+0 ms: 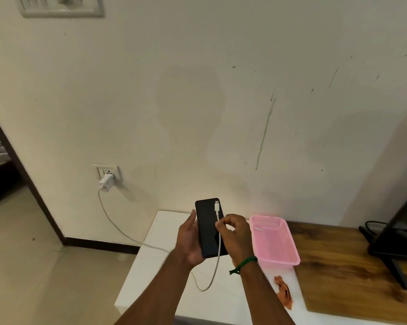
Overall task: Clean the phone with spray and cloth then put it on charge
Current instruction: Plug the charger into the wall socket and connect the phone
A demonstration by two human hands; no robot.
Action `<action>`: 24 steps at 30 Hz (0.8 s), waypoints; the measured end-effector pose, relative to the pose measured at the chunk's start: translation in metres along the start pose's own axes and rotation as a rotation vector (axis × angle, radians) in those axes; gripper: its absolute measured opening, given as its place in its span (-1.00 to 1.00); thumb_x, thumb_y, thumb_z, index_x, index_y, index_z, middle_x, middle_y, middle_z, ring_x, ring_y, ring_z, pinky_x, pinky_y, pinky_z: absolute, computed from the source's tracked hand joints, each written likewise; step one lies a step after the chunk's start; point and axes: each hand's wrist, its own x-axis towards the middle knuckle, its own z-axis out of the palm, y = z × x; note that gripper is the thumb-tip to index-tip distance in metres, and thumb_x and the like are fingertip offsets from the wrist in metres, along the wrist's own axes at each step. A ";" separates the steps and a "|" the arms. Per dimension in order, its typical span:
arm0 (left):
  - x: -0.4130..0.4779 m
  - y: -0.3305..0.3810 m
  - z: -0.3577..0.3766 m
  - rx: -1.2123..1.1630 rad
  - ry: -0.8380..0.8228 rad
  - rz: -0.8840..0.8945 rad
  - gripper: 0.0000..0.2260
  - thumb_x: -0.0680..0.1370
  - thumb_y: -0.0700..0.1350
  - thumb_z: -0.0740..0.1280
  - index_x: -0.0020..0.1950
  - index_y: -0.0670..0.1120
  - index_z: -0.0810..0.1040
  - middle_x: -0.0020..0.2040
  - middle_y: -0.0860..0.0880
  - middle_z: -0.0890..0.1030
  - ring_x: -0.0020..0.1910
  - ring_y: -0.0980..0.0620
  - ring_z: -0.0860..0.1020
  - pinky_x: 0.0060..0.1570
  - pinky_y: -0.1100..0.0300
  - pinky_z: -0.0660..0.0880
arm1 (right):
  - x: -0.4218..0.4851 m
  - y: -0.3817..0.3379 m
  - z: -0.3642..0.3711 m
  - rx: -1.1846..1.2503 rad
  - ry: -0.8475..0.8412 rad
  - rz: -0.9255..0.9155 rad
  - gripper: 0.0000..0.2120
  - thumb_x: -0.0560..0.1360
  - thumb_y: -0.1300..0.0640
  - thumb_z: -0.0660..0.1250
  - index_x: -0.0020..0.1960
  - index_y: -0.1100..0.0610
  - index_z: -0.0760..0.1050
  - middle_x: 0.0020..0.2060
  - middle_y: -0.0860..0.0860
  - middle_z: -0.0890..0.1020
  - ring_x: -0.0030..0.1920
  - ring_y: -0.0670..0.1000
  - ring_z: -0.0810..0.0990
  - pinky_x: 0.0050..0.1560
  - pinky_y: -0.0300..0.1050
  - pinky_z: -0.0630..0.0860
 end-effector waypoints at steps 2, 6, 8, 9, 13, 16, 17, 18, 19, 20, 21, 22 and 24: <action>0.001 0.004 0.002 -0.012 -0.034 0.020 -0.43 0.54 0.28 0.09 0.17 -0.13 0.63 0.16 -0.24 0.59 0.07 -0.25 0.58 0.09 -0.19 0.51 | -0.006 -0.009 -0.002 0.006 0.051 -0.043 -0.85 0.38 0.29 0.39 -0.32 0.09 0.55 -0.18 -0.13 0.58 -0.08 -0.10 0.55 -0.09 -0.20 0.49; 0.003 0.019 0.005 -0.016 -0.094 0.072 -0.37 0.52 0.31 0.13 0.35 -0.15 0.48 0.26 -0.25 0.48 0.16 -0.25 0.49 0.26 -0.24 0.35 | -0.014 -0.017 -0.011 0.101 0.096 -0.039 -0.85 0.39 0.31 0.40 -0.27 0.08 0.58 -0.17 -0.08 0.64 -0.10 -0.05 0.61 -0.08 -0.15 0.57; 0.004 0.028 0.006 -0.022 -0.094 0.087 -0.35 0.53 0.33 0.12 0.36 -0.14 0.46 0.25 -0.26 0.50 0.15 -0.28 0.50 0.23 -0.26 0.38 | -0.020 -0.021 -0.016 0.202 0.091 -0.020 -0.87 0.41 0.33 0.40 -0.20 0.12 0.58 -0.24 0.01 0.66 -0.22 0.01 0.65 -0.16 -0.14 0.61; 0.004 0.032 0.006 -0.025 -0.107 0.091 -0.34 0.53 0.34 0.11 0.39 -0.14 0.44 0.26 -0.27 0.48 0.16 -0.29 0.50 0.22 -0.26 0.40 | -0.024 -0.023 -0.018 0.246 0.072 -0.013 -0.88 0.42 0.33 0.39 -0.15 0.13 0.57 -0.26 0.04 0.66 -0.27 0.03 0.66 -0.22 -0.16 0.61; 0.003 0.044 0.011 -0.035 -0.120 0.131 -0.32 0.51 0.33 0.16 0.45 -0.11 0.36 0.37 -0.29 0.39 0.22 -0.30 0.47 0.30 -0.25 0.32 | -0.039 -0.021 -0.022 0.294 0.043 0.000 -0.82 0.45 0.35 0.35 -0.01 0.14 0.59 -0.40 0.05 0.63 -0.41 0.01 0.56 -0.36 -0.16 0.55; 0.001 0.051 0.019 -0.054 -0.121 0.155 -0.32 0.50 0.34 0.15 0.46 -0.10 0.36 0.37 -0.28 0.39 0.24 -0.30 0.46 0.31 -0.22 0.31 | -0.048 -0.016 -0.019 0.240 0.075 0.000 -0.91 0.46 0.23 0.38 -0.06 0.13 0.62 -0.45 0.03 0.61 -0.48 -0.04 0.50 -0.42 -0.17 0.51; 0.000 0.053 0.021 -0.063 -0.122 0.163 -0.31 0.50 0.34 0.16 0.46 -0.09 0.36 0.37 -0.28 0.39 0.23 -0.29 0.47 0.29 -0.21 0.33 | -0.051 -0.014 -0.017 0.214 0.085 -0.003 -0.93 0.45 0.19 0.38 -0.09 0.09 0.62 -0.44 0.02 0.62 -0.49 -0.05 0.50 -0.43 -0.17 0.51; 0.000 0.054 0.024 -0.070 -0.121 0.171 -0.31 0.49 0.35 0.16 0.46 -0.09 0.36 0.38 -0.28 0.39 0.23 -0.29 0.47 0.28 -0.20 0.36 | -0.054 -0.013 -0.015 0.190 0.087 -0.004 -0.94 0.45 0.17 0.39 -0.12 0.04 0.62 -0.44 0.02 0.62 -0.49 -0.05 0.50 -0.43 -0.17 0.51; 0.000 0.055 0.026 -0.077 -0.119 0.173 -0.30 0.49 0.35 0.17 0.46 -0.09 0.36 0.39 -0.29 0.38 0.22 -0.29 0.48 0.27 -0.19 0.37 | -0.056 -0.012 -0.013 0.170 0.082 -0.004 -0.94 0.45 0.15 0.39 -0.15 0.00 0.62 -0.44 0.02 0.62 -0.50 -0.04 0.51 -0.42 -0.17 0.52; 0.000 0.056 0.028 -0.077 -0.112 0.175 -0.30 0.48 0.35 0.17 0.46 -0.09 0.36 0.40 -0.29 0.37 0.22 -0.29 0.48 0.27 -0.19 0.38 | -0.057 -0.012 -0.011 0.151 0.073 0.001 -0.92 0.45 0.14 0.39 -0.19 -0.02 0.61 -0.45 0.01 0.62 -0.50 -0.04 0.51 -0.42 -0.17 0.52; -0.001 0.055 0.030 -0.077 -0.108 0.177 -0.30 0.48 0.35 0.17 0.46 -0.08 0.36 0.41 -0.30 0.36 0.22 -0.28 0.48 0.27 -0.18 0.38 | -0.058 -0.011 -0.008 0.133 0.063 0.010 -0.90 0.45 0.13 0.39 -0.22 -0.04 0.61 -0.46 0.01 0.61 -0.51 -0.04 0.50 -0.42 -0.16 0.52; -0.001 0.055 0.031 -0.078 -0.106 0.179 -0.30 0.47 0.36 0.18 0.46 -0.08 0.37 0.41 -0.30 0.36 0.21 -0.28 0.48 0.28 -0.18 0.37 | -0.059 -0.012 -0.006 0.123 0.054 0.023 -0.88 0.45 0.13 0.39 -0.24 -0.03 0.60 -0.47 0.01 0.60 -0.51 -0.05 0.50 -0.42 -0.16 0.51; -0.002 0.054 0.032 -0.085 -0.106 0.179 -0.29 0.45 0.36 0.20 0.45 -0.08 0.38 0.41 -0.30 0.37 0.21 -0.27 0.49 0.30 -0.18 0.34 | -0.060 -0.013 -0.002 0.129 0.029 0.067 -0.89 0.46 0.13 0.39 -0.25 0.04 0.61 -0.48 0.01 0.60 -0.51 -0.06 0.49 -0.41 -0.16 0.49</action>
